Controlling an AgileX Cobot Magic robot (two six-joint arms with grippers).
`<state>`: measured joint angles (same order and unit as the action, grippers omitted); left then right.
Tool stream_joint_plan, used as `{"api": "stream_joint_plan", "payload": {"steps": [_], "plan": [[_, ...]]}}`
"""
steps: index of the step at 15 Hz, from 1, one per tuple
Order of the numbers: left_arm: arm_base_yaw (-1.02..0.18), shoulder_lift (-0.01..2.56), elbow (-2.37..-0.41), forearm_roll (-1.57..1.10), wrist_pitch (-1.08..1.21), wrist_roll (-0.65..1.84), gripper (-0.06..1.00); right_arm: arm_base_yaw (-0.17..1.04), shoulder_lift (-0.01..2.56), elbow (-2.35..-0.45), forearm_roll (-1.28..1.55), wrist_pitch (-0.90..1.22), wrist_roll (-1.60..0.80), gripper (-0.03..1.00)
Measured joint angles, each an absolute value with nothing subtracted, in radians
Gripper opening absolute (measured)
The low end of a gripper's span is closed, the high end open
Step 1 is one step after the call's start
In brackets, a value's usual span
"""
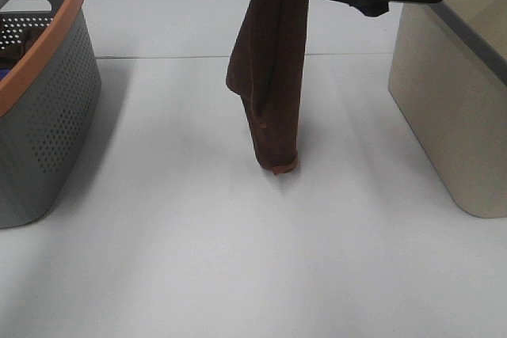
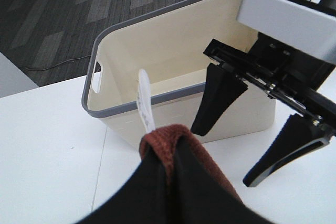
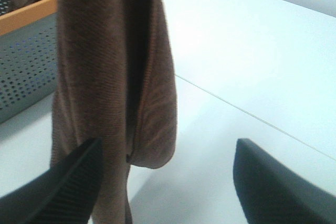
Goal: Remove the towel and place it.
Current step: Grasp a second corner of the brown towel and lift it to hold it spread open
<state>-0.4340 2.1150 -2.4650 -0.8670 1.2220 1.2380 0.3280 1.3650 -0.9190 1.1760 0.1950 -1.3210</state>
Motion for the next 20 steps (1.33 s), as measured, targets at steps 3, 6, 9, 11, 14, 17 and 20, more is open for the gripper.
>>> {"api": "stream_joint_plan", "payload": {"steps": [3, 6, 9, 11, 14, 17, 20], "plan": [[-0.434, 2.114, -2.465, -0.919, 1.223, 1.235, 0.0, 0.328, 1.378, -0.919, 1.089, 0.167, -1.274, 0.67], [-0.434, 2.101, -2.465, -0.935, 1.223, 1.235, 0.0, 0.328, 1.423, -0.919, 1.073, 0.149, -1.272, 0.67], [-0.434, 2.096, -2.465, -0.982, 1.223, 1.239, 0.0, 0.328, 1.426, -0.919, 1.085, 0.192, -1.272, 0.67], [-0.434, 2.096, -2.465, -1.021, 1.223, 1.251, 0.0, 0.328, 1.426, -0.919, 1.115, 0.246, -1.273, 0.67], [-0.434, 2.096, -2.465, -1.111, 1.223, 1.253, 0.0, 0.328, 1.426, -0.919, 1.202, 0.259, -1.32, 0.66], [-0.434, 2.096, -2.465, -1.13, 1.223, 1.253, 0.0, 0.328, 1.428, -0.919, 1.285, 0.281, -1.401, 0.61], [-0.434, 2.096, -2.465, -1.133, 1.223, 1.253, 0.0, 0.328, 1.429, -0.919, 1.31, 0.281, -1.428, 0.43]]}}
